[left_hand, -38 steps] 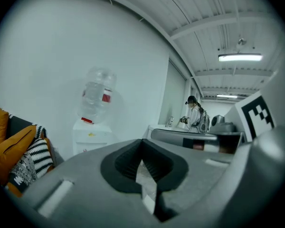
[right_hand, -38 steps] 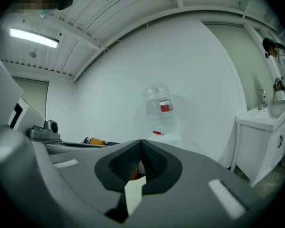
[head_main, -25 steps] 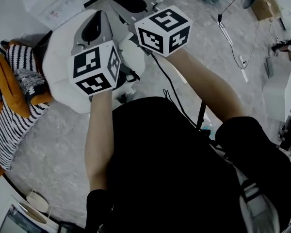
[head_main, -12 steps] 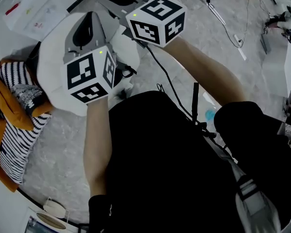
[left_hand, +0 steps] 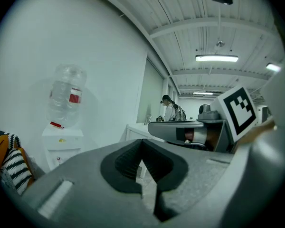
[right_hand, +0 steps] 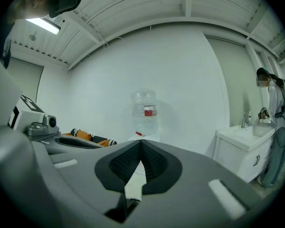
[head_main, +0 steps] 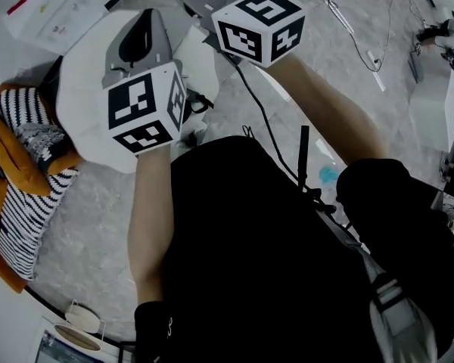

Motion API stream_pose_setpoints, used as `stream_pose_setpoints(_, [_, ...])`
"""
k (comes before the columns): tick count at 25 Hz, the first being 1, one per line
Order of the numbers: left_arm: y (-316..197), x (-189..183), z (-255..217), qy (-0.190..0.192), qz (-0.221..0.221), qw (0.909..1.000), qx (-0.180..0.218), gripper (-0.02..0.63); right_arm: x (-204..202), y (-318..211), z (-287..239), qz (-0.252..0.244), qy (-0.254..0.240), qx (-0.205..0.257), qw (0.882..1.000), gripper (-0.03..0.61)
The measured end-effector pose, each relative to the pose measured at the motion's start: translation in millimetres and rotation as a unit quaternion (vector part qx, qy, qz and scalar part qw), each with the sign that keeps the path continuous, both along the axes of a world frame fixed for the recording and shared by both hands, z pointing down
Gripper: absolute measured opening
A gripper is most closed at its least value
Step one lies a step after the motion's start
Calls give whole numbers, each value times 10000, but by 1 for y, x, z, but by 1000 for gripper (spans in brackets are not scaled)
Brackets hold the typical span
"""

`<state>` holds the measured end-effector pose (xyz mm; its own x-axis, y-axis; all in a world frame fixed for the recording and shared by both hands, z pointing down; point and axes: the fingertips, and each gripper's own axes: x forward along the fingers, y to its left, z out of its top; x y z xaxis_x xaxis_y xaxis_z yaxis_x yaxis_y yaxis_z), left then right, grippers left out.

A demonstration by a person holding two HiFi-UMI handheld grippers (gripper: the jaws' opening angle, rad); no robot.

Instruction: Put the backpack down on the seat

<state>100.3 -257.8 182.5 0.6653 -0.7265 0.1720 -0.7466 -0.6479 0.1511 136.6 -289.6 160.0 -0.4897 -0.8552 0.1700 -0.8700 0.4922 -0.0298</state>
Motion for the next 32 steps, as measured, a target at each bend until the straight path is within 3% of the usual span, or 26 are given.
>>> stream_pose_setpoints(17, [19, 12, 2, -131, 241, 9996, -9, 0, -2, 19, 6, -80, 125, 42, 9999, 6])
stream_pose_setpoints(32, [21, 14, 21, -207, 264, 9991, -244, 0, -1, 25, 24, -157, 328, -54, 9993, 8])
